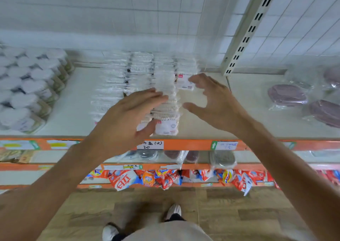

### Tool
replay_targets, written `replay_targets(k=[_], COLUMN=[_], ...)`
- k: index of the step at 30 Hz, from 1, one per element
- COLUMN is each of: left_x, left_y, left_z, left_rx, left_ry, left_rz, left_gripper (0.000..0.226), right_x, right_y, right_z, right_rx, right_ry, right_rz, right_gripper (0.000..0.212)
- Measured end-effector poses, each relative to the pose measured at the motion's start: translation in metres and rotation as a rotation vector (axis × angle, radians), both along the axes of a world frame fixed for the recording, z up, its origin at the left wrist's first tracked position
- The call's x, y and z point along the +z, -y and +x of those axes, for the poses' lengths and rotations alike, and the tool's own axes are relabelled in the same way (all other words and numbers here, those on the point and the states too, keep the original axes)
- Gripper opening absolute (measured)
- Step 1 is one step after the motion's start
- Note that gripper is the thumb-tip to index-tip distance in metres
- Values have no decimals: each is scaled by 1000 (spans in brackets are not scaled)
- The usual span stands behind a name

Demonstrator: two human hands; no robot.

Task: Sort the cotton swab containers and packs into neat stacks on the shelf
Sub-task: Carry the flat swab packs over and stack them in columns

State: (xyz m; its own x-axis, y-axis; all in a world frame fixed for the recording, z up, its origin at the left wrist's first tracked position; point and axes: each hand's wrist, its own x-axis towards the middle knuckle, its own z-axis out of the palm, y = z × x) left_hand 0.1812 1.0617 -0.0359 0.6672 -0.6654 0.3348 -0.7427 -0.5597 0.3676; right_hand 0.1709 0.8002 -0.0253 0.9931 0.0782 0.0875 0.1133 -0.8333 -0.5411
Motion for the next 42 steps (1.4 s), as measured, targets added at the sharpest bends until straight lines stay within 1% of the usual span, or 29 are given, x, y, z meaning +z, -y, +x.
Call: replay_targets(k=[2, 4, 8, 13, 18, 22, 25, 30, 34, 39, 42], left_x=[-8, -16, -18, -23, -33, -40, -45, -52, -55, -47, -42], left_y=[-26, -58, -149, -296, -424, -486, -514, -559, -601, -657, -685], left_z=[-12, -18, -32, -70, -133, -171, -182, -167, -126, -38, 9], left_rx=[-21, -15, 43, 251, 492, 636, 745, 825, 828, 748, 676], left_ry=[9, 9, 13, -36, -141, -196, -243, -278, -313, -295, -228], left_rz=[1, 5, 30, 71, 65, 124, 123, 144, 139, 166, 152], left_gripper=[50, 50, 53, 58, 68, 73, 71, 69, 68, 67, 64], right_x=[2, 1, -15, -30, -31, -30, -30, -42, -57, -59, -54], right_y=[-33, -75, -174, -311, -441, -518, -566, -634, -683, -732, -747], right_z=[-29, -42, -39, -21, -17, -14, -6, 23, 56, 110, 138], right_rx=[48, 87, 220, 425, 601, 697, 768, 846, 849, 749, 671], right_ry=[-47, -54, -44, -21, 7, -25, -53, -106, -133, -198, -228], right_rz=[-19, -27, -17, -56, -108, -83, -84, -99, -90, -85, -80], right_gripper=[66, 69, 73, 77, 89, 91, 90, 88, 87, 85, 84])
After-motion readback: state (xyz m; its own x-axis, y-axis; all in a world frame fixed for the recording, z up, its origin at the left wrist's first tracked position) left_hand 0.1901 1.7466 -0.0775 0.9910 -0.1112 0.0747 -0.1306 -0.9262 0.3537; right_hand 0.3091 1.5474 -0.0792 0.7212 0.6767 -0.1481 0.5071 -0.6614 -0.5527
